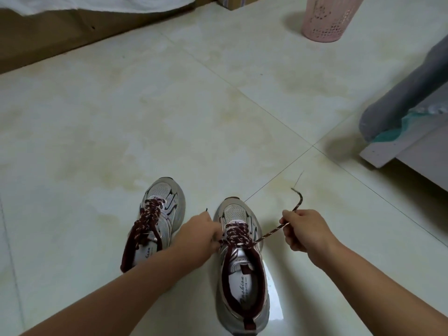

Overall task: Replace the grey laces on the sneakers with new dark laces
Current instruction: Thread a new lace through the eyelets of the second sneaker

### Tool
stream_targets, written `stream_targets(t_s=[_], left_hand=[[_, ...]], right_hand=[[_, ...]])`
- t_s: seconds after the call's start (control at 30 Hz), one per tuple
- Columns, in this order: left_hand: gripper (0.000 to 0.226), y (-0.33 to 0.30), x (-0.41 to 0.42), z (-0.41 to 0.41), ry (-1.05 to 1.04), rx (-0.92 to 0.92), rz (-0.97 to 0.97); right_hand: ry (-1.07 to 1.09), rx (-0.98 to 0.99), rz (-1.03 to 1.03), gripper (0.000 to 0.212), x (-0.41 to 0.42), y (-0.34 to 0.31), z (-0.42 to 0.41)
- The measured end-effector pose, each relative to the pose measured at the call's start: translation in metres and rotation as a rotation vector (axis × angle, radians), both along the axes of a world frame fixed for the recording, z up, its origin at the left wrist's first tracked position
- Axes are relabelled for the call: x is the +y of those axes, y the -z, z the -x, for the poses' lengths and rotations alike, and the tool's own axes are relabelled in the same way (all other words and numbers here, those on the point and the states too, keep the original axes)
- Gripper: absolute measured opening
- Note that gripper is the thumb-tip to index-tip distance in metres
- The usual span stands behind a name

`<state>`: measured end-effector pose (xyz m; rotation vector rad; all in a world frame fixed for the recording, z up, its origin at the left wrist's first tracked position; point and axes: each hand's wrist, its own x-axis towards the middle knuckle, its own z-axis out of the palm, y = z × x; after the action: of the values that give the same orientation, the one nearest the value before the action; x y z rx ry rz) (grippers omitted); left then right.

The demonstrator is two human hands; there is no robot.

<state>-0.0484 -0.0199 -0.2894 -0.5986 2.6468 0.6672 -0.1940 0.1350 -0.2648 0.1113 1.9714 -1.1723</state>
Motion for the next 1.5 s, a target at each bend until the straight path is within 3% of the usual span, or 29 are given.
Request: stream_targets(t_s=[0.1,0.17,0.27,0.37,0.47,0.57,0.73,0.9,1.1,1.27,1.4,1.5], left_hand=[[0.007,-0.009,-0.005,0.006,-0.022,0.015,-0.094],[0.02,-0.023,-0.006,0.01,-0.155,0.0,-0.252],[0.018,-0.044,-0.007,0.019,-0.356,0.008,-0.62],[0.01,-0.059,-0.007,0.023,-0.558,0.111,-0.887],[0.011,-0.062,-0.004,0.024,-0.775,0.207,-1.157],[0.014,-0.059,-0.008,0.025,-0.953,0.287,-1.42],[0.021,-0.054,-0.015,0.02,-1.043,0.358,-1.409],[0.024,-0.049,-0.003,0.023,-1.119,0.415,-1.423],[0.023,-0.042,0.001,0.024,-1.009,0.501,-1.239],[0.023,-0.043,0.001,0.023,-1.197,0.51,-1.448],[0.023,-0.04,0.006,0.028,-1.133,0.533,-1.31],[0.026,-0.033,0.005,0.026,-1.028,0.529,-1.038]], right_hand=[[-0.019,0.096,-0.06,0.015,-0.004,0.003,-0.004],[-0.058,0.279,-0.147,0.028,-0.006,0.0,-0.01],[-0.167,0.417,0.038,0.013,-0.017,-0.017,-0.035],[-0.4,0.238,0.175,0.029,-0.027,-0.024,-0.065],[-0.447,-0.016,0.268,0.049,-0.031,-0.024,-0.079],[-0.405,-0.147,0.302,0.021,-0.032,-0.027,-0.076],[-0.212,-0.366,0.291,0.013,-0.031,-0.027,-0.063],[-0.264,-0.608,0.365,0.027,-0.038,-0.034,-0.072],[-0.215,-0.514,0.309,0.011,-0.04,-0.038,-0.065],[-0.235,-0.574,0.304,0.015,-0.047,-0.038,-0.072],[-0.204,-0.631,0.269,0.022,-0.053,-0.04,-0.074],[-0.169,-0.757,0.288,0.027,-0.052,-0.046,-0.068]])
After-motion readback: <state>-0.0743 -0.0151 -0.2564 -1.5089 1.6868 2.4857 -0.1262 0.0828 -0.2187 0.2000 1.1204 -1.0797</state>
